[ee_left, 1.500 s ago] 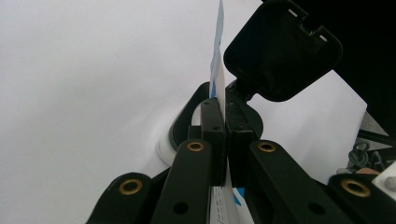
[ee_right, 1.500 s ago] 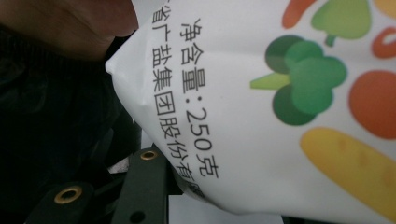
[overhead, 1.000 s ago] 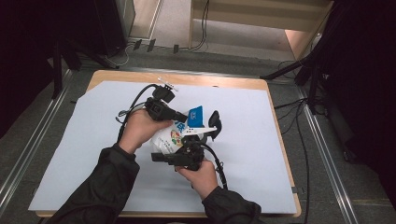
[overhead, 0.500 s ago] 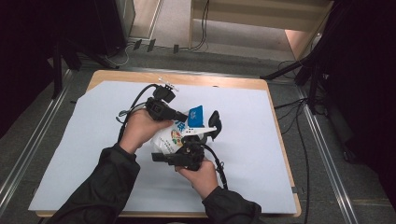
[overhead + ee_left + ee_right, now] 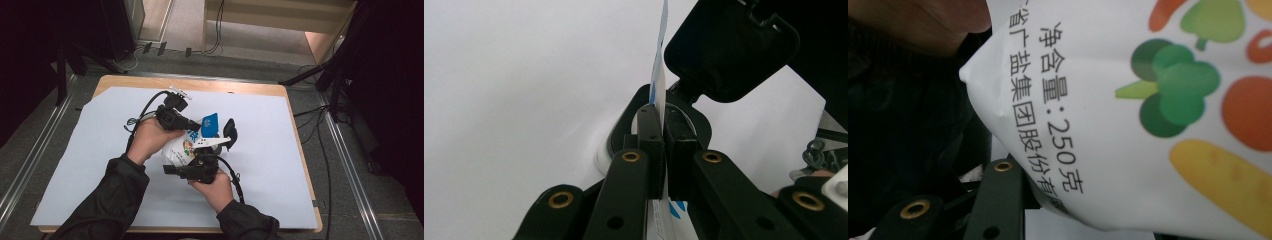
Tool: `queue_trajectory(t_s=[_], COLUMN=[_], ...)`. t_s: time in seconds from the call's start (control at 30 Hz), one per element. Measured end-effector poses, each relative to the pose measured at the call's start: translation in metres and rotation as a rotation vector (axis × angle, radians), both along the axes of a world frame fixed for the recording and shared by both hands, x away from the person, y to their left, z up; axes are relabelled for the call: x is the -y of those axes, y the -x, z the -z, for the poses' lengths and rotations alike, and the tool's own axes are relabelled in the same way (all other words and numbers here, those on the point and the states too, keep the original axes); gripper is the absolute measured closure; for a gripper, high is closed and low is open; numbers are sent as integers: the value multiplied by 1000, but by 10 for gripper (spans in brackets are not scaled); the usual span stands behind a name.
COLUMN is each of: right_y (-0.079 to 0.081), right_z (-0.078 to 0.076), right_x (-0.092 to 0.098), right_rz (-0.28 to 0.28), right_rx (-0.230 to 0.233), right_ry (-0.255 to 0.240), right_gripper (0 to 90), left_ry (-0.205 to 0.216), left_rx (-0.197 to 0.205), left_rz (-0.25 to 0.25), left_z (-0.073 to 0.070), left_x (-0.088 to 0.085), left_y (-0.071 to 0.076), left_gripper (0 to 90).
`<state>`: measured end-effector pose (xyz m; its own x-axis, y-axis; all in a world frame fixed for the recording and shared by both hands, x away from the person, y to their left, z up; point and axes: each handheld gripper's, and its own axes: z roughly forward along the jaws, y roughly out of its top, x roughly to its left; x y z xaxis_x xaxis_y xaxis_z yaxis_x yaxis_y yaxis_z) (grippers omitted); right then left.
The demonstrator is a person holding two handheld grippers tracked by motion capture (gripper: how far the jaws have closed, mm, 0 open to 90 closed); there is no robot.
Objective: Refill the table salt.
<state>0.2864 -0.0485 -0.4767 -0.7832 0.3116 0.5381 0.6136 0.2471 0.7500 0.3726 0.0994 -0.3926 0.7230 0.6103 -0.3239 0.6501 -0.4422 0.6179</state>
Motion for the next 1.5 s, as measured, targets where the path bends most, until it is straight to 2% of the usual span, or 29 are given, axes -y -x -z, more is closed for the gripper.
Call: queue_trajectory(t_s=[0.3, 0.5, 0.6, 0.8, 0.93, 1.1, 1.23, 1.3, 1.5], right_y=[2, 3, 3, 4, 0, -2, -4, -4, -5], right_z=[9, 13, 14, 4, 1, 0, -2, -2, -3], right_x=[-3, -5, -5, -3, 0, -1, 0, 1, 2], right_rz=[14, 16, 14, 7, -12, -36, -34, -32, -31], right_rx=[86, 107, 100, 64, 17, -35, -38, -45, -45], right_ry=[54, 68, 67, 18, -15, -43, -48, -52, -55], right_gripper=[629, 616, 624, 655, 661, 660, 660, 660, 661], left_ry=[-2, 0, 3, 25, 33, 4, 2, -12, -17], left_rx=[25, 22, 22, 7, -31, -59, -66, -65, -59], left_rz=[26, 28, 28, 15, -3, 11, 9, 16, 29], left_z=[3, 4, 3, 1, -1, -3, -4, -6, -7], left_x=[-1, -4, -5, -4, -4, -3, 1, 2, 4], left_y=[4, 5, 6, 4, 0, -3, -5, -6, -7], left_gripper=[888, 882, 882, 883, 869, 860, 882, 900, 900])
